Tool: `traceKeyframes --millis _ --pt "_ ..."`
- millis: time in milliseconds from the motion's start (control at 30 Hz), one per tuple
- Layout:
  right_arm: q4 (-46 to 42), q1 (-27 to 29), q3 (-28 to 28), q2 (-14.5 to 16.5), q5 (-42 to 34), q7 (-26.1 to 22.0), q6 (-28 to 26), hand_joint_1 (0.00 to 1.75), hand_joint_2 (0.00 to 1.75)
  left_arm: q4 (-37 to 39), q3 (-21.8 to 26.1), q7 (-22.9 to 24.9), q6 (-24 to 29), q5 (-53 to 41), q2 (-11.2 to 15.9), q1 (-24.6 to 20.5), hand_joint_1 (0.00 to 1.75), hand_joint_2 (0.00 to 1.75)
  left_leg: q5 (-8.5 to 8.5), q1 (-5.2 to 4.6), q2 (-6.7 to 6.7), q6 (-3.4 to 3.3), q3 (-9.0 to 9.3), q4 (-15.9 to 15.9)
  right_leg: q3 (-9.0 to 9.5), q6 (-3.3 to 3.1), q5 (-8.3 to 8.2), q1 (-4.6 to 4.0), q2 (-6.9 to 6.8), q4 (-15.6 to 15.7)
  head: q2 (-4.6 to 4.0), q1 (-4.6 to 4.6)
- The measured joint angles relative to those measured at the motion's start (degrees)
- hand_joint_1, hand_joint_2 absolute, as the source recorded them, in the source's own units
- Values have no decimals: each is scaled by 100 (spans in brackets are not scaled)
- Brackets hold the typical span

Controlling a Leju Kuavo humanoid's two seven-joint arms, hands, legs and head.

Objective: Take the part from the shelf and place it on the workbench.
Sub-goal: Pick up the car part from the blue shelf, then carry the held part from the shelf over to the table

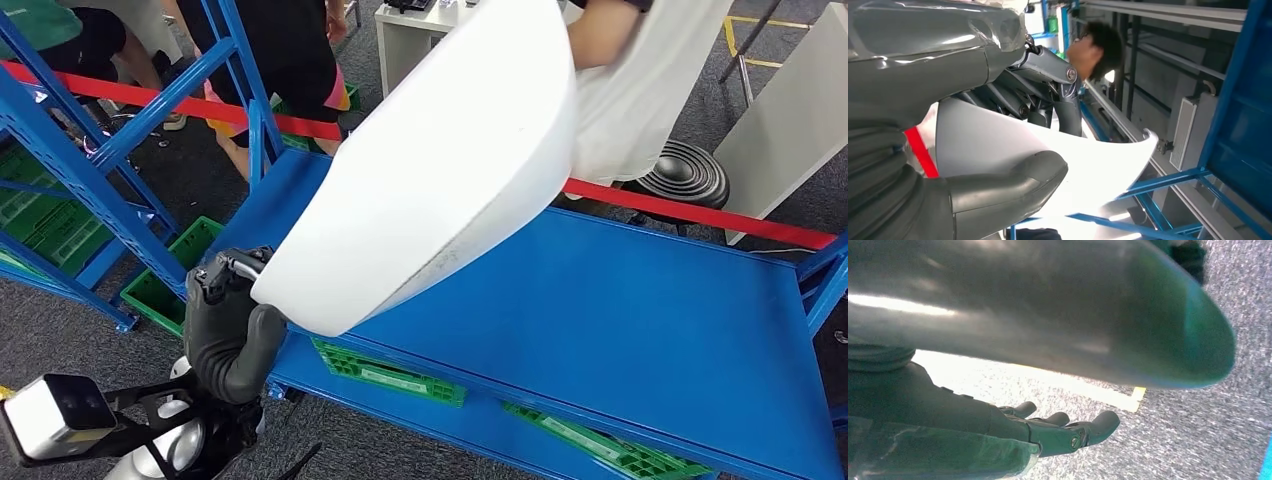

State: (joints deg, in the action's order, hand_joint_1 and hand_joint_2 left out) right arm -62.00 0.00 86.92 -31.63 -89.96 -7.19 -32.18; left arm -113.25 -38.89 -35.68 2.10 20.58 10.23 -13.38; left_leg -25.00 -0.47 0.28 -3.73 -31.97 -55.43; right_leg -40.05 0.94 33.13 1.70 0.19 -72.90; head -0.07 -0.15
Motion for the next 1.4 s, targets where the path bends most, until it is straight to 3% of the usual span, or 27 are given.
traceKeyframes --millis 33,67,133,167,233,367,400,500,533,567,600,700,833,900,967,1033,1067,1100,1167,1233,1333,1400 --pt "1 -1 0 8 0 0 -4 0 0 1 -11 31 -30 47 0 2 175 175 -2 -1 -2 3 -4 -5 -64 33 12 7 -1 -123 0 -1" --pt "2 -5 -2 17 0 0 -8 0 0 2 -20 66 -60 96 -1 2 175 175 -7 2 -6 11 -6 -17 -16 87 -65 17 -4 -14 0 0" --pt "4 -22 -7 32 0 0 -15 0 0 4 -34 138 -109 185 -7 3 175 175 -43 9 -14 62 -20 -86 342 204 -362 52 -22 726 0 3" --pt "7 -33 -9 41 0 0 -22 0 0 4 -39 167 -122 222 -10 3 175 175 -80 0 -19 103 -44 -150 515 218 -482 59 -24 1074 0 3" --pt "10 -54 -11 65 1 2 -56 0 0 5 -52 218 -131 288 -12 12 175 175 -132 -19 -22 171 -93 -248 663 165 -575 49 -22 1382 0 -4" --pt "21 -83 -10 123 42 51 -107 0 0 20 -89 321 -204 489 -8 66 175 175 -252 29 -28 260 -167 -413 664 42 -607 57 -8 1388 0 -16" --pt "28 -94 -10 139 63 74 -108 0 0 30 -92 337 -245 534 -4 93 175 175 -400 46 -31 298 -258 -634 666 16 -620 69 -9 1391 0 -21" --pt "64 -110 -10 187 115 128 -96 0 0 82 -92 302 -373 578 24 228 175 175 -947 86 -32 380 -713 -1693 646 -24 -643 52 -15 1384 0 -30" --pt "77 -111 -8 201 127 143 -91 0 0 104 -92 273 -421 576 38 287 175 175 -990 93 -32 381 -780 -1868 641 -24 -643 46 -14 1383 0 -31" --pt "87 -110 -6 214 139 157 -87 0 0 124 -91 243 -469 576 53 341 175 175 -923 97 -32 368 -740 -1826 640 -24 -644 38 -12 1383 0 -31" --pt "93 -109 -4 227 146 166 -86 0 0 138 -90 215 -510 576 70 390 175 175 -758 96 -34 336 -579 -1547 645 -23 -644 29 -8 1385 0 -31" --pt "98 -112 -1 270 158 179 -86 0 0 154 -86 158 -578 577 111 469 175 175 -319 54 -43 201 8 -460 649 6 -664 5 0 1391 0 -22" --pt "104 -122 2 318 170 182 -86 0 0 165 -81 142 -609 577 151 523 175 175 -190 -11 -34 102 73 -198 616 137 -732 33 -14 1425 0 -22" --pt "107 -124 5 325 176 182 -89 0 0 167 -83 139 -611 576 155 531 175 175 -47 2 -8 28 70 -48 510 117 -536 20 -21 1218 0 -13" --pt "111 -128 8 314 184 185 -94 0 0 179 -85 136 -615 580 154 549 175 175 58 0 6 -8 -10 10 270 33 -116 10 -21 591 0 -2" --pt "114 -129 19 307 195 211 -107 0 0 203 -79 118 -658 612 155 597 175 175 133 -14 11 0 -133 -6 129 40 143 9 -20 21 0 4" --pt "111 -129 34 303 201 231 -113 0 0 216 -65 96 -700 641 157 643 175 175 168 -16 13 10 -197 -23 190 86 138 13 -21 -12 0 4" --pt "108 -130 53 301 208 256 -112 0 0 230 -47 68 -755 670 161 700 175 175 198 -11 14 27 -261 -50 355 148 52 20 -22 166 0 5" --pt "111 -144 89 312 225 310 -45 0 0 257 4 16 -895 714 176 838 175 175 244 -7 15 77 -402 -150 883 240 -133 35 -20 924 0 7" --pt "172 -163 106 363 238 386 145 0 0 293 56 -10 -1066 745 203 970 175 175 281 -16 15 137 -504 -253 1169 196 -188 22 8 1413 0 -2" --pt "412 -185 133 517 268 534 611 0 0 394 114 -19 -1263 768 271 1140 175 175 351 3 -3 229 -550 -298 1104 45 -232 7 22 1460 0 -7" --pt "685 -212 160 643 326 637 1015 0 0 484 138 -14 -1324 770 328 1217 175 175 104 36 -22 307 -623 -464 1032 -71 -328 26 -2 1469 0 -16"
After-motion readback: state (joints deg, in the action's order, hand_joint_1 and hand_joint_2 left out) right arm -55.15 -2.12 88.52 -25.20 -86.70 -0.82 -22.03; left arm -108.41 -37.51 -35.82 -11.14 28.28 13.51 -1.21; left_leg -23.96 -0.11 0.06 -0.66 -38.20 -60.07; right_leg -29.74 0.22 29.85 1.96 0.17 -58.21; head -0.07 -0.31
